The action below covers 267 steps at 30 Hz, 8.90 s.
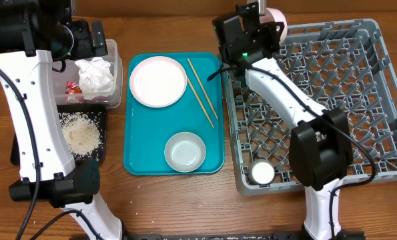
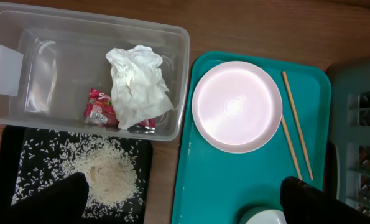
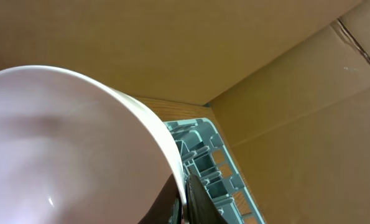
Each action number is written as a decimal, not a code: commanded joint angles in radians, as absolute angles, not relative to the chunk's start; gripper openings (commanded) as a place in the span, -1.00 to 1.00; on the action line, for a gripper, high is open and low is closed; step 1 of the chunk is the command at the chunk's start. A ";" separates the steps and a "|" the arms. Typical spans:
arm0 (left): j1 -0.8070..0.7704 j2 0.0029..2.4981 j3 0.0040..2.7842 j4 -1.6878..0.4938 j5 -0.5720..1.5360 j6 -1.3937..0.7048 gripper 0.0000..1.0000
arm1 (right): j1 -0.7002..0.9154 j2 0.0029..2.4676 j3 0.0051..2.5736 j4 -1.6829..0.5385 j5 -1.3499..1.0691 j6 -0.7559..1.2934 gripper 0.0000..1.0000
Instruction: Sort waste into correct bins and load items into the dishwasher
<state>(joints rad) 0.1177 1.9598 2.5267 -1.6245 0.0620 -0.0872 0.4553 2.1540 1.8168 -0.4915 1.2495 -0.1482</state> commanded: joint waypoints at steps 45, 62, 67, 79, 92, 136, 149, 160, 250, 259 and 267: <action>0.111 1.942 2.548 -1.623 0.051 -0.093 1.00 | 0.643 2.172 1.708 -0.577 1.372 -0.154 0.30; 0.111 1.942 2.548 -1.623 0.051 -0.093 1.00 | 0.690 1.841 1.710 -0.863 0.500 0.132 0.72; 0.111 1.942 2.548 -1.623 0.051 -0.093 1.00 | 0.694 1.849 1.679 -1.028 -0.124 0.315 0.54; 0.111 1.942 2.548 -1.623 0.051 -0.093 1.00 | 0.754 1.872 1.327 -0.834 -0.169 0.469 0.21; 0.111 1.942 2.548 -1.623 0.051 -0.093 1.00 | 0.745 1.936 1.396 -0.894 -0.165 0.495 -0.92; 0.111 1.942 2.548 -1.623 0.051 -0.093 1.00 | 0.704 1.868 1.407 -1.349 1.334 0.857 -0.92; 0.111 1.942 2.548 -1.623 0.051 -0.093 1.00 | 0.738 1.875 1.364 -1.361 1.274 0.864 -0.85; 0.111 1.942 2.548 -1.623 0.051 -0.093 1.00 | 0.867 1.875 1.370 -1.465 1.251 0.864 -0.15; 0.111 1.942 2.548 -1.623 0.051 -0.093 1.00 | 0.678 1.911 1.609 -1.613 1.181 0.905 -0.92; 0.111 1.942 2.548 -1.623 0.051 -0.093 1.00 | 0.678 1.994 1.609 -1.656 1.199 0.779 -0.92; 0.111 1.942 2.548 -1.623 0.051 -0.093 1.00 | 0.680 2.007 1.598 -1.687 1.353 0.520 -0.92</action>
